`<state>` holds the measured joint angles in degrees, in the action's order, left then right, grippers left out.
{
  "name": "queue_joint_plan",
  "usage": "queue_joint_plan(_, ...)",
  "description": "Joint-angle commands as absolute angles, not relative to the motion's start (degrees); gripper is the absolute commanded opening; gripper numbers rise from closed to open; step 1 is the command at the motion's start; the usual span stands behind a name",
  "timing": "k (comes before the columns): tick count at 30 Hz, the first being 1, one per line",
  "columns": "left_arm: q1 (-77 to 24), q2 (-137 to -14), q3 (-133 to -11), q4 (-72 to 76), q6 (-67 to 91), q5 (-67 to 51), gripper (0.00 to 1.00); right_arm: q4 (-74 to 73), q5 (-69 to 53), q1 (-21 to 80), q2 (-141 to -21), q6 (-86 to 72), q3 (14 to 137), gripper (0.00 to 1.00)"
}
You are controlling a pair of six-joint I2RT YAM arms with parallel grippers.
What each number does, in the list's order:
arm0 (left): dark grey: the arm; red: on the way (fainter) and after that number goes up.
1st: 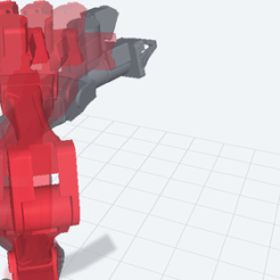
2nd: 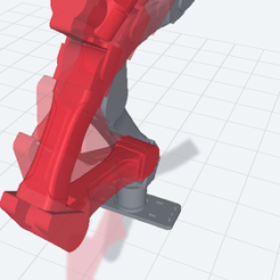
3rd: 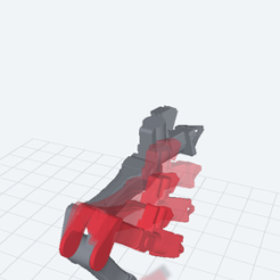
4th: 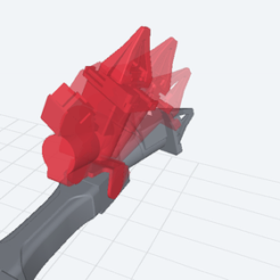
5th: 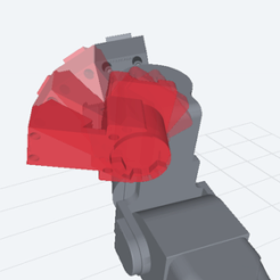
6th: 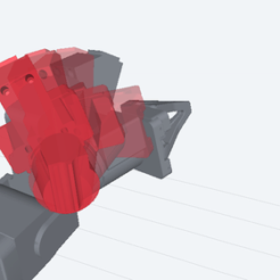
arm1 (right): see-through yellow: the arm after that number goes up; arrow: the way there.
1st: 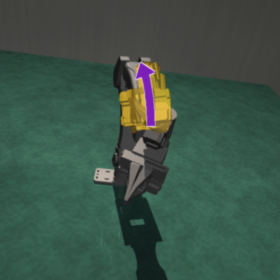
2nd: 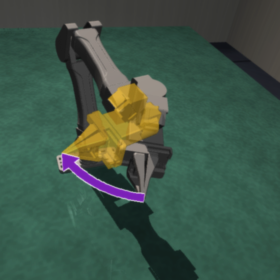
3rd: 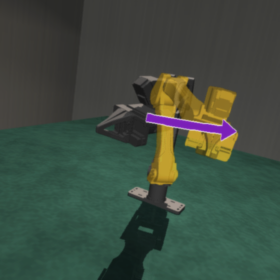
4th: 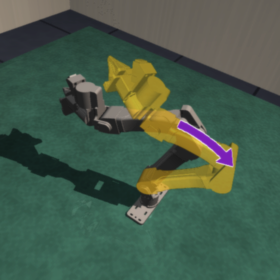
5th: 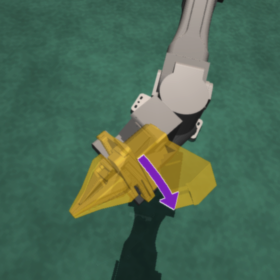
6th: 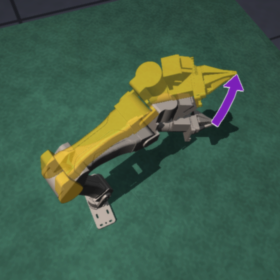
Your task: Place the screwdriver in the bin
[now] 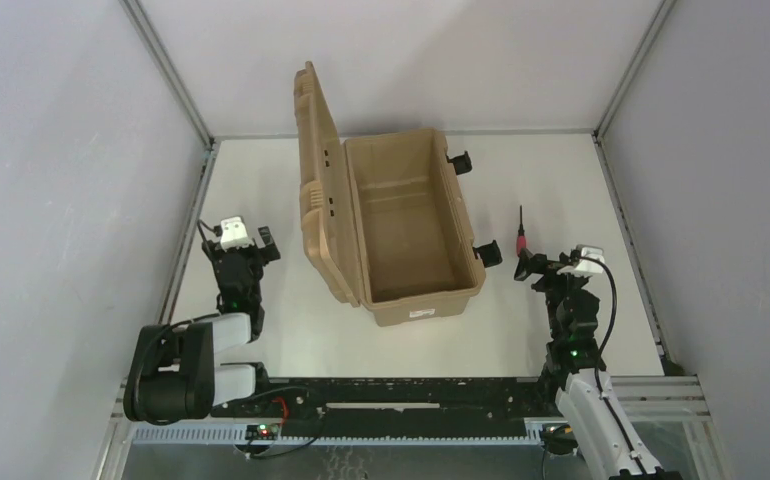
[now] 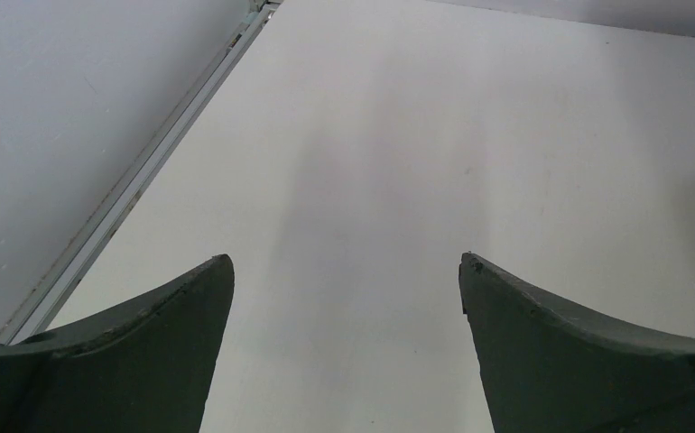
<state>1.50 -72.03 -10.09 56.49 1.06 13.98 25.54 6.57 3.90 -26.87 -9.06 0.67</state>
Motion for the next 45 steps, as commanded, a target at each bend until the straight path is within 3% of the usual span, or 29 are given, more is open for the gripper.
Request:
queue_joint_plan(1,1.3,-72.4,-11.3,60.6,0.7,14.6,1.0,26.2,7.6,4.2,-26.6,-8.3,1.0,1.0)
queue_joint_plan(12,1.2,-72.3,-11.3,60.6,0.6,14.6,1.0,10.3,-0.2,4.1,-32.0,-8.8,20.0,1.0)
queue_joint_plan(21,1.3,-72.3,-11.2,60.6,0.6,14.6,1.0,-34.5,5.7,3.2,-72.8,-12.0,61.0,1.0)
queue_joint_plan(24,1.3,-72.3,-11.2,60.6,0.6,14.6,1.0,-39.1,5.7,2.2,-82.1,-12.3,67.1,0.99)
queue_joint_plan(29,1.3,-72.3,-11.2,60.6,0.6,14.6,1.0,-45.6,2.1,0.9,-98.6,-12.3,76.5,0.9)
queue_joint_plan(37,1.3,-72.2,-11.2,60.6,0.6,14.6,1.0,-42.6,3.1,0.4,-111.5,-11.7,79.8,0.8)
queue_joint_plan(40,1.3,-72.3,-11.2,60.6,0.7,14.6,1.0,-43.4,3.7,0.4,-115.6,-11.3,82.0,0.62)
queue_joint_plan(43,1.3,-72.2,-11.2,60.6,0.6,14.6,1.0,-43.9,4.4,0.4,-116.9,-11.8,81.0,0.33)
queue_joint_plan(44,1.3,-72.2,-11.2,60.6,0.6,14.6,1.0,-43.9,4.6,0.4,-116.5,-11.8,80.4,0.1)
queue_joint_plan(45,1.3,-72.2,-11.2,60.6,0.6,14.6,1.0,-44.0,4.9,0.4,-116.0,-11.7,80.0,0.0)
